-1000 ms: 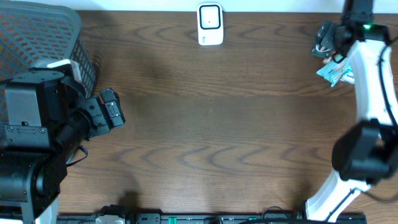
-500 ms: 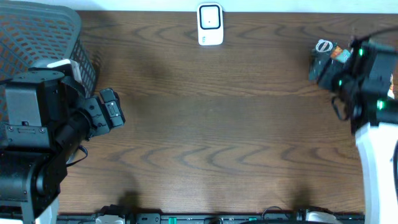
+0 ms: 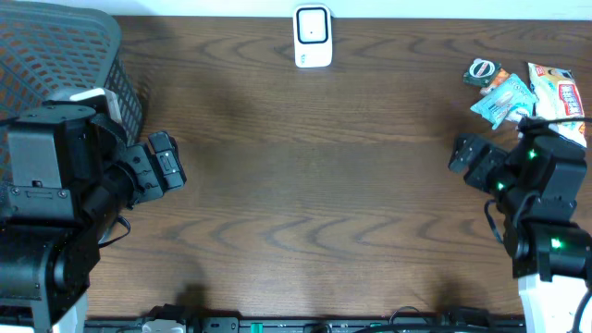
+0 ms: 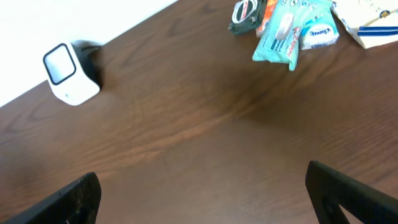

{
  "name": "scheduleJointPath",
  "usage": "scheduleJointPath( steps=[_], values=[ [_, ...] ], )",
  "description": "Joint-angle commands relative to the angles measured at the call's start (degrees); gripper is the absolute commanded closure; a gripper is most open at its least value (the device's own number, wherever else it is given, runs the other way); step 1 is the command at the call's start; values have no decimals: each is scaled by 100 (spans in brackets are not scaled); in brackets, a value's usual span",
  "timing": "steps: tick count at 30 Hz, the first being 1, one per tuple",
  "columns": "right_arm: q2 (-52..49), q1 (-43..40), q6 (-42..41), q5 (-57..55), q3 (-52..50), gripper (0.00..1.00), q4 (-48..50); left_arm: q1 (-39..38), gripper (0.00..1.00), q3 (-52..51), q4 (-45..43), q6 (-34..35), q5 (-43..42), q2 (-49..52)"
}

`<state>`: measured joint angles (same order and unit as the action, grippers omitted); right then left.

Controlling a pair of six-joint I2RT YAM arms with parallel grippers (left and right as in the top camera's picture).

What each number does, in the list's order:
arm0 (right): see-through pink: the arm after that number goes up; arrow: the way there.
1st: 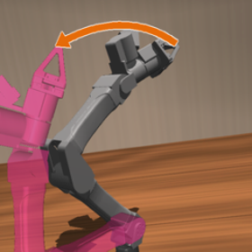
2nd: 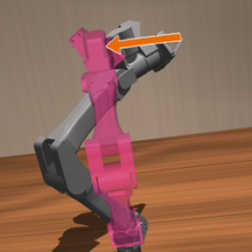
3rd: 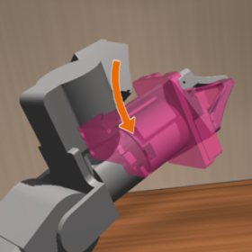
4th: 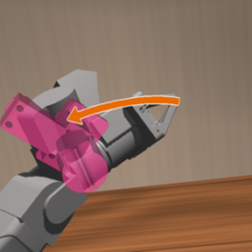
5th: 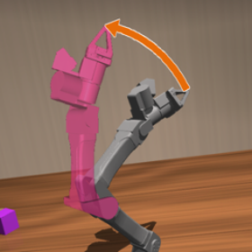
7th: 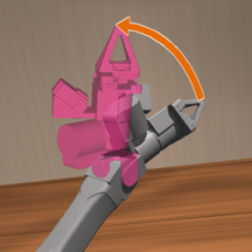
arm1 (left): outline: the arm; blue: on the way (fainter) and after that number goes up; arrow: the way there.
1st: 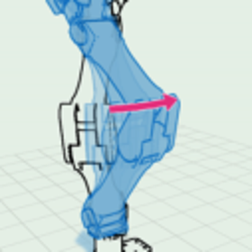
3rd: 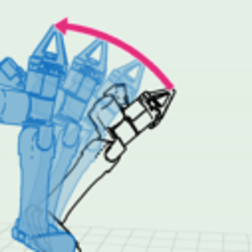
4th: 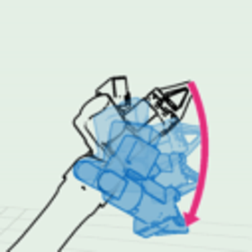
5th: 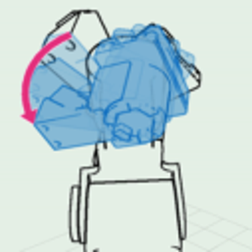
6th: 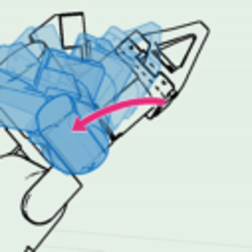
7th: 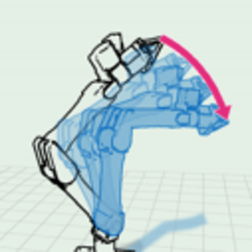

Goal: Scan the item barcode

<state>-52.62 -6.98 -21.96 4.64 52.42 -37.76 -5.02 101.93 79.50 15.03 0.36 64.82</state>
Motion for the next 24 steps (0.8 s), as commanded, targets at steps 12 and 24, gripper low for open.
scheduleJointPath(
  steps=[12,24],
  values=[
    [1231,170,-70,90,-87,1,-914,13,2,42,20,-11,31,-9],
    [1967,302,-74,874,-111,1,-2223,13,2,42,20,-11,33,-9]
  ],
)
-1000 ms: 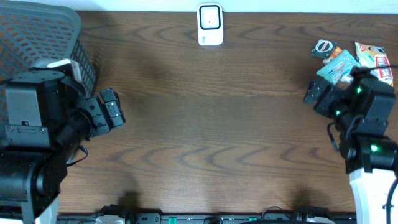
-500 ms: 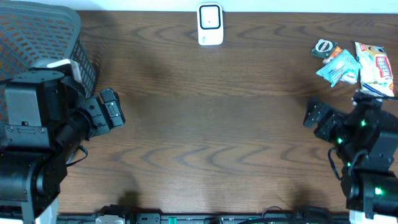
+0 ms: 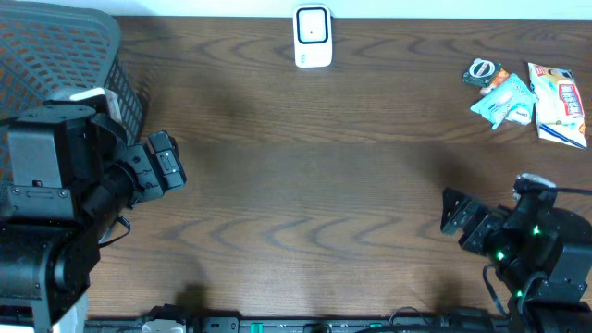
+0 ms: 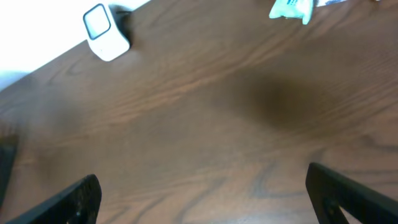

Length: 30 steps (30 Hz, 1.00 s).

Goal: Scan the item barcode

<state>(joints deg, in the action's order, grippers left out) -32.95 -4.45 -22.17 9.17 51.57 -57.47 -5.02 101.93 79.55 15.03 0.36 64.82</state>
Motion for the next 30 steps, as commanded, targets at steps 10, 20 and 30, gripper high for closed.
scheduleJointPath(
  steps=[10,20,30],
  values=[
    [-4,48,-133,977,-26,1,-1742,13,2,42,15,-11,31,-9],
    [-31,221,175,192,-28,1,-1257,13,2,39,15,-11,31,-9],
    [118,507,492,216,-304,1,-868,13,2,42,15,-11,31,-9]
  ],
)
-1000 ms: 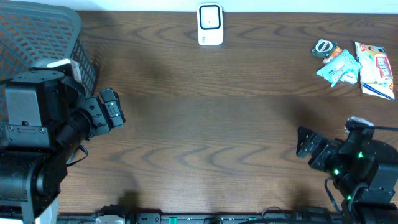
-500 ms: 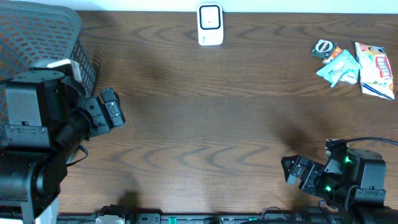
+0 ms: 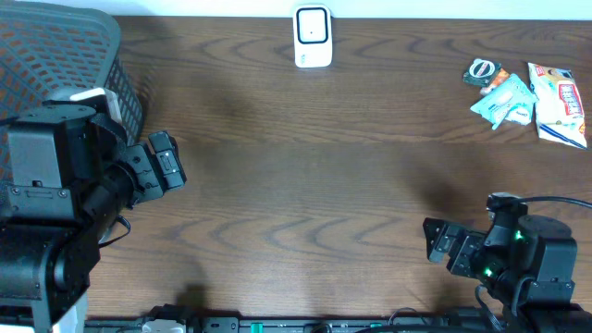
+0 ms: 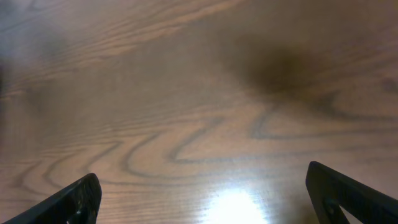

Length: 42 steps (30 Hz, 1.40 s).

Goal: Scan the item barcode

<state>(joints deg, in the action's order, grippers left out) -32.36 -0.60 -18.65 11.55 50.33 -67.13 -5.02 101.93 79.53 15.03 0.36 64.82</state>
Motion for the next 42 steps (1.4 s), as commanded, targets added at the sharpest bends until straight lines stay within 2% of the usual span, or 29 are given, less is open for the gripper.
scheduleJointPath(
  steps=[1,7,15,25,28,32,42],
  values=[
    [118,129,160,26,-293,1,210,13,3,42,17,-11,31,-9],
    [1307,138,656,715,-1467,1,1327,13,3,39,17,-11,33,-9],
    [2350,146,850,831,-2369,1,2087,13,2,42,17,-11,31,-9],
    [2876,275,1032,850,-3209,1,3134,13,2,39,17,-11,31,-9],
    [3045,284,1261,831,-3482,1,3812,13,2,42,17,-11,31,-9],
    [3154,262,1386,444,-3762,1,4645,13,2,42,17,-11,33,-9],
    [3204,260,1379,-258,-4374,1,5722,13,2,39,17,-11,31,-9]
  ],
)
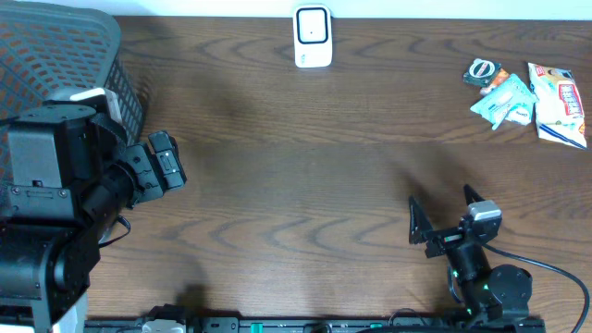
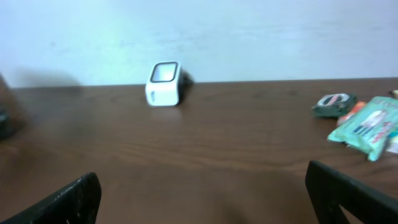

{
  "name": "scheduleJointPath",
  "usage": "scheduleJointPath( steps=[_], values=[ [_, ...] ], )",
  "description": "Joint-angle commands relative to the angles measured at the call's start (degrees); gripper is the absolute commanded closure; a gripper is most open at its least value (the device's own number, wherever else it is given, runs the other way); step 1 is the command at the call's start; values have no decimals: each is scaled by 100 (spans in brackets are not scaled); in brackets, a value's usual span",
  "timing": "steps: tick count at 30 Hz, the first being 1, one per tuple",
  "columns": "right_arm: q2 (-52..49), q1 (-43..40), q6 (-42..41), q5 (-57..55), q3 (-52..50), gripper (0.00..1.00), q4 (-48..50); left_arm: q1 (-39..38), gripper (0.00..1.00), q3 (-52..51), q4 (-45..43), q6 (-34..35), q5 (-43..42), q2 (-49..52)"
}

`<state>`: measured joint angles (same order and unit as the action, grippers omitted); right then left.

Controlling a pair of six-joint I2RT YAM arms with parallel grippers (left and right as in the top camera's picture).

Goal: Scan the item barcode

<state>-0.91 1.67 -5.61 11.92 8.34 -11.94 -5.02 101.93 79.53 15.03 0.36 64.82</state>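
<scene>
The white barcode scanner point(image 1: 313, 37) stands at the far edge of the table, mid-width, and appears as a white scanner point(image 2: 164, 83) in the right wrist view. The items lie at the far right: a round dark pack point(image 1: 481, 71), a blue-green packet point(image 1: 504, 100) and a white-orange packet point(image 1: 558, 102). My right gripper point(image 1: 444, 211) is low near the front edge, well short of them, open and empty, its black fingertips point(image 2: 78, 198) wide apart. My left gripper point(image 1: 166, 165) hangs beside the basket.
A dark mesh basket point(image 1: 55, 55) fills the far left corner, with the left arm's body in front of it. A pale wall runs behind the table's far edge. Bare brown wood lies between the right gripper and the scanner.
The right arm has drawn back further toward the front edge. Its camera faced straight down at the wood before. It now looks level across the table at the scanner and items. Jaws still open.
The right gripper was open and empty just in front of the packets at the far right. It then stood nearer the front edge at each later moment, and now sits low at the front. The items, the scanner and the left arm have not moved.
</scene>
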Motion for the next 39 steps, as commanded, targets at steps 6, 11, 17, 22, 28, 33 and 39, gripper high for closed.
scheduleJointPath(
  steps=[6,11,17,22,28,33,39],
  values=[
    [59,28,9,-306,-697,1,1182,13,2,42,17,-11,33,-9],
    [59,-24,-11,-562,-804,1,1005,13,2,42,17,-11,31,-9],
    [59,-85,-4,-581,-804,1,804,13,2,39,17,-11,33,-9],
    [59,-422,0,-586,-804,1,791,13,2,42,17,-11,31,-9],
    [59,-424,144,-680,-804,1,782,13,2,42,17,-11,31,-9],
    [59,-256,315,-761,-802,1,769,13,2,39,17,-11,31,-9],
    [59,-92,313,-796,-802,1,765,13,2,39,17,-11,31,-9]
  ],
)
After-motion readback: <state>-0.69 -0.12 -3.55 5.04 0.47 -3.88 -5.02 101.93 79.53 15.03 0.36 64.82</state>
